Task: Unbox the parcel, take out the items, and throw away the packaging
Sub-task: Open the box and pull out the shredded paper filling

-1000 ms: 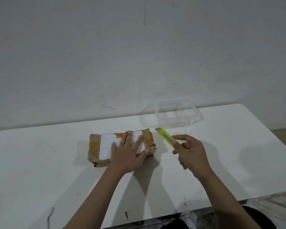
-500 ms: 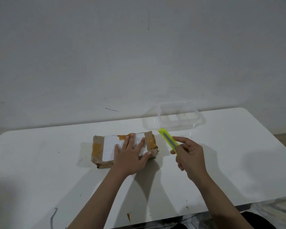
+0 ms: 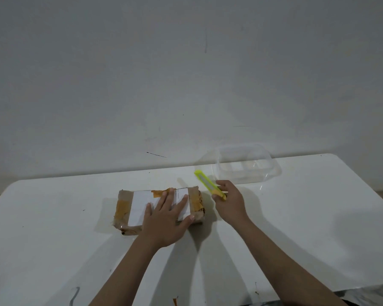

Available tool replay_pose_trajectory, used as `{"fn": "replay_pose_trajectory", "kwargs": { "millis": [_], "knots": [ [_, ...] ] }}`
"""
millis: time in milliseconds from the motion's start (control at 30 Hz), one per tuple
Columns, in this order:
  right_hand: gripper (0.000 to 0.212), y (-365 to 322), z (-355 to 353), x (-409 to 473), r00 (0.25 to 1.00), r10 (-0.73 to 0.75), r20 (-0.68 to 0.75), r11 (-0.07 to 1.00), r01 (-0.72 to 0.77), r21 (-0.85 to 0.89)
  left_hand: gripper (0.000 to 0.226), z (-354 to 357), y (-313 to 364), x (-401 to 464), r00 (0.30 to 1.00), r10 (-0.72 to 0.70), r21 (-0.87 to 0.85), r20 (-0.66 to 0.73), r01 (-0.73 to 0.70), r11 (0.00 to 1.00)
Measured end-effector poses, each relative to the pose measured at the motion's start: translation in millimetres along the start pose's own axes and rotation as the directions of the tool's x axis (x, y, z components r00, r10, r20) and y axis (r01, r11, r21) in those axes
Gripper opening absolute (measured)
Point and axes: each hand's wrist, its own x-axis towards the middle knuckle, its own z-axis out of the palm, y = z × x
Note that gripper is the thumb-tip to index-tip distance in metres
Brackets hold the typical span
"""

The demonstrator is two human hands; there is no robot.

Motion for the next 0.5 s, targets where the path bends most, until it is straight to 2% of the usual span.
{"fn": "replay_pose_trajectory", "kwargs": {
  "millis": [67,167,500],
  "knots": [
    [0.023,2,18,9,0.994,0.004,-0.107,1.0,-0.006,-0.013,0.065,0,0,0,1.0,0.001,0.003,-0.002,-0.001,1.0],
    [0.02,3,35,17,0.982,0.036,-0.183,0.999,-0.039,-0.01,0.063,1,2,-1,1.0,0.002,-0.001,-0.021,-0.002,1.0],
    [0.03,15,53,28,0.978,-0.019,-0.209,0.999,0.013,-0.031,0.066,3,1,-1,0.999,0.003,-0.007,-0.034,-0.003,1.0]
  ]
}}
